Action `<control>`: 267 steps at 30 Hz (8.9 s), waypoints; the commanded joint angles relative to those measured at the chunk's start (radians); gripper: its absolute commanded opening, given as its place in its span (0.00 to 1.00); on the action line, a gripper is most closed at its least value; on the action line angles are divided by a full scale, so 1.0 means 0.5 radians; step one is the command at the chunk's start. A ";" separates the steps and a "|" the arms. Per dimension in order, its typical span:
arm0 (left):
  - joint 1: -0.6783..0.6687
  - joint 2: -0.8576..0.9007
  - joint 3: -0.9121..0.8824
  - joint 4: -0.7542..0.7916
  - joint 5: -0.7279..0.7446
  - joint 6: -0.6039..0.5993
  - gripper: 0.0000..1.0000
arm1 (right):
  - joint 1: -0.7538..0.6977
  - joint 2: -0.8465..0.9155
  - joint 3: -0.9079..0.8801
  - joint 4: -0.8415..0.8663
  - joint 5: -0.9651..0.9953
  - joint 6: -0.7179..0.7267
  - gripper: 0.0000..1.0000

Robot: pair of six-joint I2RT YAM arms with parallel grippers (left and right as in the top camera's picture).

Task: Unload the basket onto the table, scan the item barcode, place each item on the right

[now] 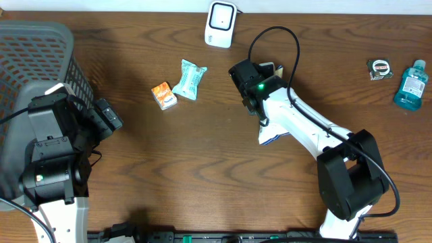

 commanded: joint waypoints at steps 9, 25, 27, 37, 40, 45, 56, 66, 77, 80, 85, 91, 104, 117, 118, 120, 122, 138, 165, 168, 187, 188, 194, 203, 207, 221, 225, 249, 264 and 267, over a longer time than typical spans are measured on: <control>0.012 0.003 0.011 -0.001 -0.024 -0.018 0.98 | -0.050 0.005 0.022 -0.149 0.796 -0.105 0.01; 0.012 0.003 0.011 -0.001 -0.024 -0.018 0.98 | -0.082 0.021 -0.034 -0.122 0.373 -0.146 0.06; 0.012 0.003 0.011 -0.001 -0.024 -0.018 0.98 | -0.059 0.021 -0.034 -0.092 0.271 -0.146 0.37; 0.012 0.003 0.011 -0.001 -0.024 -0.018 0.98 | 0.002 0.027 -0.036 -0.014 -0.069 -0.144 0.81; 0.012 0.003 0.011 -0.001 -0.024 -0.018 0.98 | 0.001 0.030 -0.052 -0.011 -0.069 -0.091 0.84; 0.012 0.003 0.011 -0.001 -0.024 -0.018 0.98 | -0.005 0.078 -0.090 -0.008 -0.016 -0.091 0.85; 0.012 0.003 0.011 -0.001 -0.024 -0.018 0.98 | -0.062 0.323 -0.124 -0.018 0.294 -0.053 0.95; 0.012 0.003 0.011 -0.001 -0.024 -0.018 0.98 | -0.228 0.419 -0.126 0.012 0.041 0.012 0.64; 0.012 0.003 0.011 -0.001 -0.024 -0.018 0.97 | -0.258 0.394 -0.053 0.054 -0.468 -0.061 0.01; 0.012 0.003 0.011 -0.001 -0.024 -0.018 0.98 | -0.262 0.343 0.019 0.055 -0.684 -0.134 0.01; 0.012 0.003 0.011 -0.001 -0.024 -0.018 0.98 | -0.320 0.202 0.138 0.087 -1.189 -0.263 0.01; 0.012 0.003 0.011 -0.001 -0.024 -0.018 0.98 | -0.511 0.060 0.143 0.237 -2.155 -0.403 0.01; 0.012 0.003 0.011 -0.001 -0.024 -0.018 0.98 | -0.870 0.084 -0.018 0.268 -2.866 -0.438 0.01; 0.012 0.003 0.011 -0.001 -0.024 -0.018 0.98 | -1.275 0.084 -0.218 0.346 -3.087 -0.529 0.10; 0.012 0.003 0.011 -0.001 -0.024 -0.018 0.98 | -1.305 0.084 -0.218 0.316 -3.035 -0.529 0.17; 0.012 0.003 0.011 -0.001 -0.024 -0.018 0.98 | -1.350 0.084 -0.218 0.253 -2.884 -0.530 0.32; 0.012 0.003 0.011 -0.001 -0.024 -0.018 0.98 | -1.382 0.084 -0.217 0.185 -2.694 -0.536 0.52; 0.012 0.003 0.011 -0.001 -0.024 -0.018 0.98 | -1.466 -0.010 -0.055 -0.140 -2.152 -0.550 0.64; 0.012 0.003 0.011 -0.001 -0.024 -0.018 0.98 | -1.136 -0.007 0.069 -0.250 -1.505 -0.473 0.71; 0.012 0.003 0.011 -0.001 -0.024 -0.018 0.98 | -1.136 -0.007 0.037 -0.208 -1.520 -0.474 0.68; 0.012 0.003 0.011 -0.001 -0.024 -0.018 0.98 | -1.124 -0.007 -0.565 0.628 -2.167 -0.397 0.41; 0.012 0.003 0.011 -0.001 -0.024 -0.018 0.98 | -1.117 -0.007 -0.594 0.674 -2.196 -0.397 0.37; 0.012 0.003 0.011 -0.001 -0.024 -0.018 0.98 | -1.057 -0.007 -0.681 0.769 -2.191 -0.381 0.15; 0.012 0.003 0.011 -0.001 -0.024 -0.018 0.98 | -1.040 -0.024 -0.612 0.691 -2.190 -0.370 0.04; 0.012 0.003 0.011 -0.001 -0.024 -0.018 0.98 | -1.088 -0.052 -0.467 0.458 -2.071 -0.371 0.39; 0.012 0.003 0.011 -0.001 -0.024 -0.018 0.98 | -1.089 -0.029 -0.408 0.340 -1.868 -0.237 0.99; 0.012 0.003 0.011 -0.001 -0.024 -0.018 0.98 | -1.049 -0.024 -0.484 0.420 -1.868 -0.166 0.99; 0.012 0.003 0.011 -0.001 -0.024 -0.018 0.98 | -0.864 0.050 -0.782 0.605 -1.882 0.192 0.79; 0.012 0.003 0.011 -0.001 -0.024 -0.018 0.98 | -0.837 0.143 -0.782 1.040 -1.885 0.259 0.75; 0.012 0.003 0.011 -0.001 -0.024 -0.018 0.98 | -0.831 0.192 -0.782 1.081 -1.934 0.234 0.70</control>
